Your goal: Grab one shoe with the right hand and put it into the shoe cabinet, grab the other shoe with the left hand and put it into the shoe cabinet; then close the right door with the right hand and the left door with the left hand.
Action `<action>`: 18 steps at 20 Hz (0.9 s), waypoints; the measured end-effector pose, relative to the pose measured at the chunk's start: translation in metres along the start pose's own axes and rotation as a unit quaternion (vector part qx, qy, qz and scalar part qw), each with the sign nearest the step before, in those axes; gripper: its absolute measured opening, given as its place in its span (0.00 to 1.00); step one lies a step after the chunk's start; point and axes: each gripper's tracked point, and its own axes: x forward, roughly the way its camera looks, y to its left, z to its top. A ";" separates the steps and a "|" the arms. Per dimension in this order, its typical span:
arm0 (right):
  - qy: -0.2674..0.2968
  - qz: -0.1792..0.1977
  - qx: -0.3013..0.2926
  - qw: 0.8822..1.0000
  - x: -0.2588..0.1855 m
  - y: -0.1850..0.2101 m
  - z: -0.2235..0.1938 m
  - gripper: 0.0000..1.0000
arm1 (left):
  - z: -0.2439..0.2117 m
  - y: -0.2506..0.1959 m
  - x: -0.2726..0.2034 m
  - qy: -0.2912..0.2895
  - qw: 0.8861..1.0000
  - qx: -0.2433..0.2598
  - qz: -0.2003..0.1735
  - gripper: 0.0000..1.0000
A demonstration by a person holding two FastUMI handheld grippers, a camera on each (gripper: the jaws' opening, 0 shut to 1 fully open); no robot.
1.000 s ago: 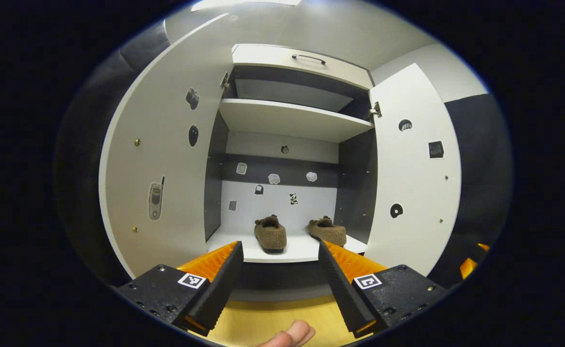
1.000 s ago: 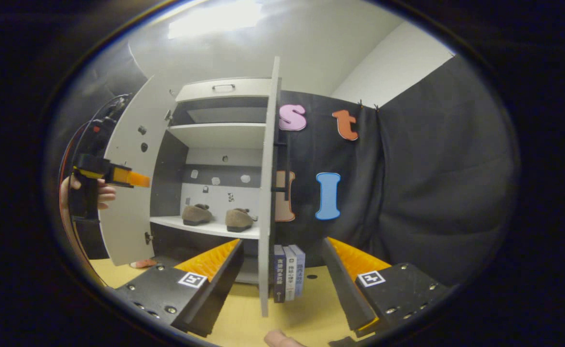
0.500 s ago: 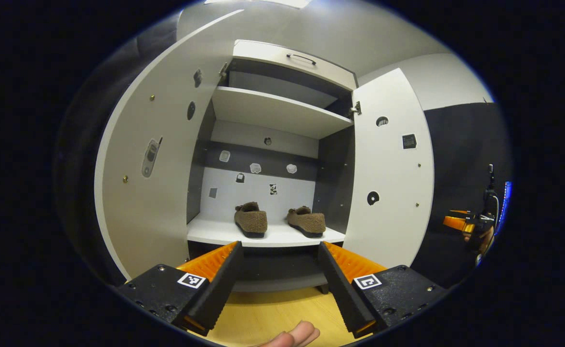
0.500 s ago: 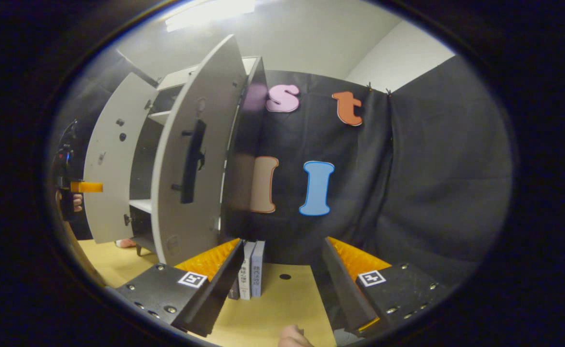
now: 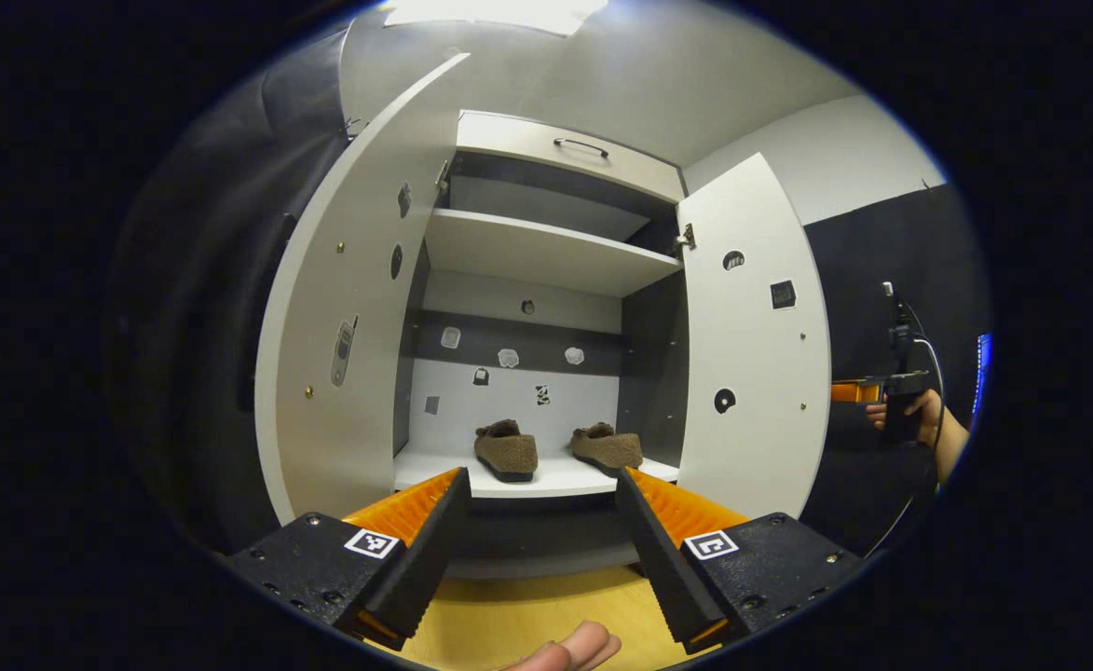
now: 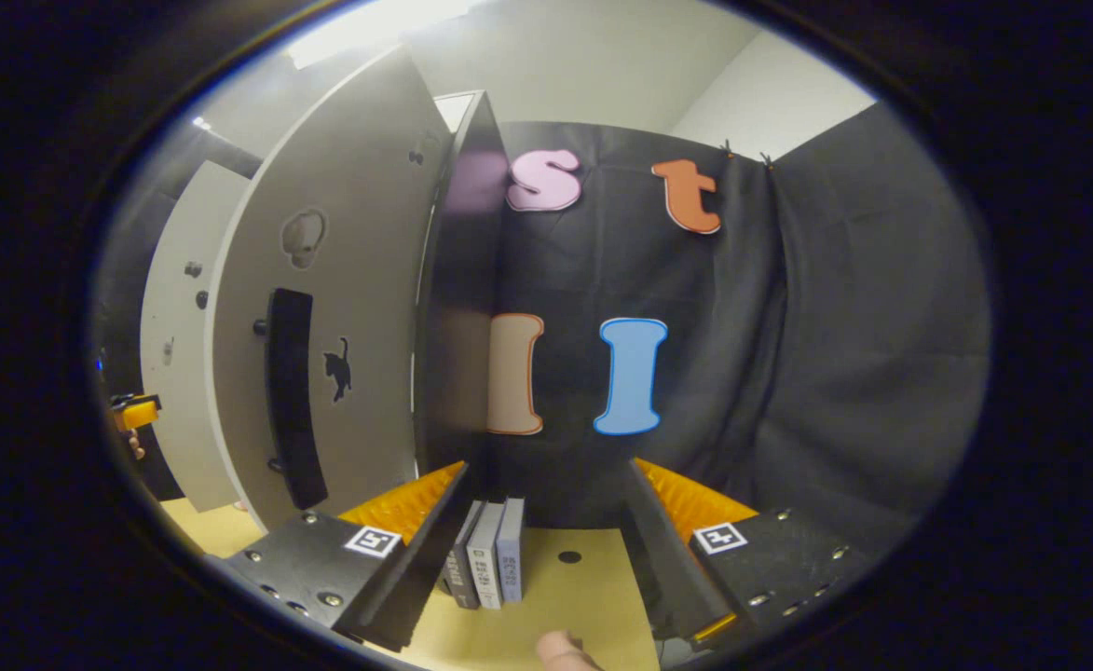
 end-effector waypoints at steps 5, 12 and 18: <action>0.022 0.042 -0.004 0.999 -0.001 0.071 0.003 0.98 | 0.004 -0.005 -0.013 -0.007 1.000 0.019 -0.020 0.96; 0.013 0.047 -0.013 0.999 0.003 0.126 0.009 0.86 | 0.011 -0.002 -0.023 -0.016 0.999 0.014 -0.028 0.95; -0.002 0.018 -0.032 0.999 0.002 0.154 0.015 0.88 | 0.013 0.005 -0.022 -0.021 0.999 0.011 -0.026 0.95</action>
